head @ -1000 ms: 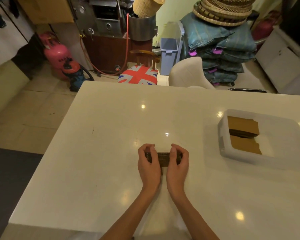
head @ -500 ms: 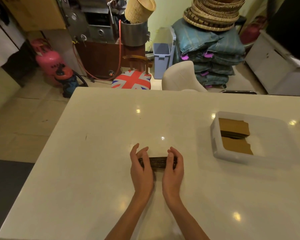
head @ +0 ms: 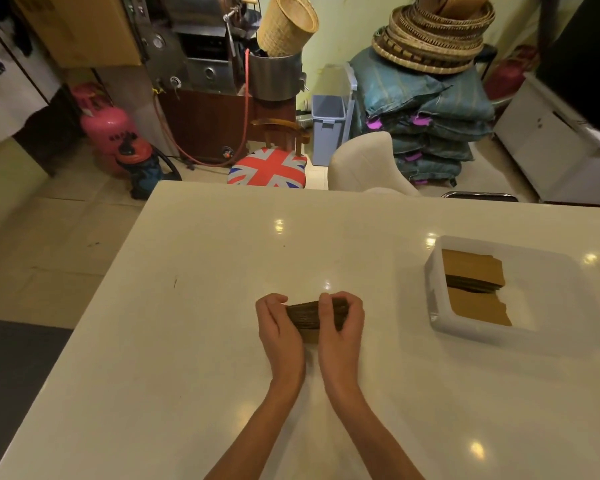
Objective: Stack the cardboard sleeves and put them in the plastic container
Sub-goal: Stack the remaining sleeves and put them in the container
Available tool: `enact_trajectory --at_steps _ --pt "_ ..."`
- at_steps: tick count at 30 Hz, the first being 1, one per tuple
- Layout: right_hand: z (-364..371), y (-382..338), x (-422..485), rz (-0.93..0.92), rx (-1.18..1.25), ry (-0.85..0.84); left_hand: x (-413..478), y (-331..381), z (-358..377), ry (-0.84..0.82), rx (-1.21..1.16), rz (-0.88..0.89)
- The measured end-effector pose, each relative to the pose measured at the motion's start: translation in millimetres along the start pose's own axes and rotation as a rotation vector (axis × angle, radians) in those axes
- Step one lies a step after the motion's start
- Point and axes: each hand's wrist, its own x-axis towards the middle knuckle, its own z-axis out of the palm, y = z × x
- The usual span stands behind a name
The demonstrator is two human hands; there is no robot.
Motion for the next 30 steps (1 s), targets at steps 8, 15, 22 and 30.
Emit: enact_trajectory --at_steps 8,15,22,30 --pt "-13 -16 -2 0.045 0.123 0.116 -18 19 9 -0.142 -0.203 -0.208" --pt "-14 -23 -19 -0.170 0.013 -0.007 -17 47 11 -0.253 -0.600 -0.373" --pt "-58 -30 -9 -0.781 -0.324 0.168 -8 48 13 -0.389 -0.708 -0.659" --pt "-81 -38 7 -0.826 -0.352 0.005 -42 38 35 -0.413 -0.720 -0.596"
